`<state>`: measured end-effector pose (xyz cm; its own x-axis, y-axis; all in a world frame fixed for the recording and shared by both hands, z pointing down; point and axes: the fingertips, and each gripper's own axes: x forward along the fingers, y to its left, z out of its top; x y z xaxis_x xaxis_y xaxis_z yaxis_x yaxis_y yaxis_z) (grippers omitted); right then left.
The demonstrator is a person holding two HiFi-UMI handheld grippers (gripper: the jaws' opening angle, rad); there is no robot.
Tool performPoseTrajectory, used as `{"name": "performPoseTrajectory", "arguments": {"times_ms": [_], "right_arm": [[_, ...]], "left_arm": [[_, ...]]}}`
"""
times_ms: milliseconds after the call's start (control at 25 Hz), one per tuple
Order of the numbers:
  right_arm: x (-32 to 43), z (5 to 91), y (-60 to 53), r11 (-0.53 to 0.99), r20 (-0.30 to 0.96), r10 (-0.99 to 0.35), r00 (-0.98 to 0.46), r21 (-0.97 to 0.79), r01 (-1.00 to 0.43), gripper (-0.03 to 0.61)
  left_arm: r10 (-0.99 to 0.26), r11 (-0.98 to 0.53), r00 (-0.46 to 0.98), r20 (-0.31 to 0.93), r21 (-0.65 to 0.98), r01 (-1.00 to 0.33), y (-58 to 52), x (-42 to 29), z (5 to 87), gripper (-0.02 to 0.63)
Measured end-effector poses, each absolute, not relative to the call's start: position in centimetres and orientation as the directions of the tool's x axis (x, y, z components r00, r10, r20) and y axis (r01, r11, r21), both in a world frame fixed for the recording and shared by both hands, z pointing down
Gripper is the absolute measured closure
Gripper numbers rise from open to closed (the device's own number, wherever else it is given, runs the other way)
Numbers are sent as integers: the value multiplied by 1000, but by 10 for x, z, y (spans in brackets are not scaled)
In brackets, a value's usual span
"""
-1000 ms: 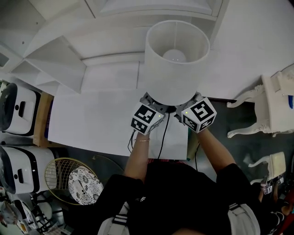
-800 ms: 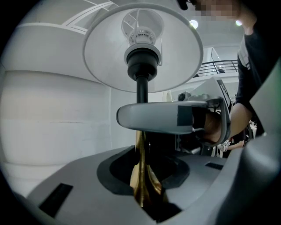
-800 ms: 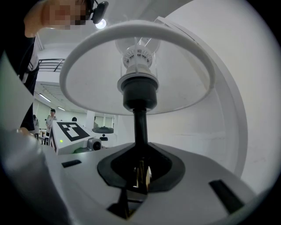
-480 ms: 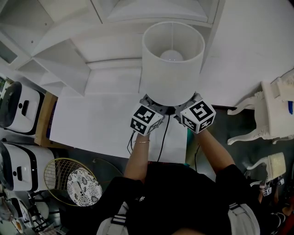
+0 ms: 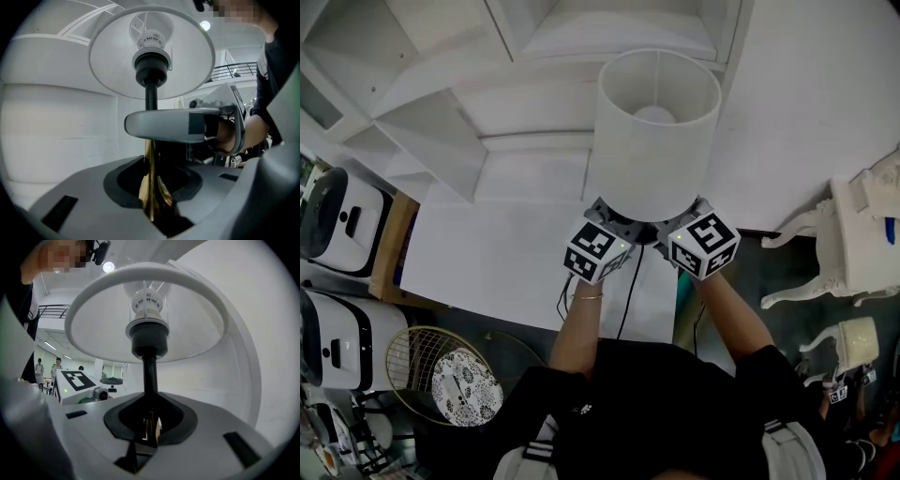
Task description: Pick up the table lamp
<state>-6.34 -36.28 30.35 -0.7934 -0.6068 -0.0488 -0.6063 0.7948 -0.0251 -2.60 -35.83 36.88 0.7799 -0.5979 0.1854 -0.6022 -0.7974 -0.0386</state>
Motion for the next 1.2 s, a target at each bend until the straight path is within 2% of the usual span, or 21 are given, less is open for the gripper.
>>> {"name": "performPoseTrajectory", "arguments": {"times_ms": [1200], "right_arm": [[-72, 277, -338, 808, -69, -588, -806, -3, -590, 514]], "left_arm": [[-620, -783, 769, 156, -58, -619, -336, -34, 342, 508]]}}
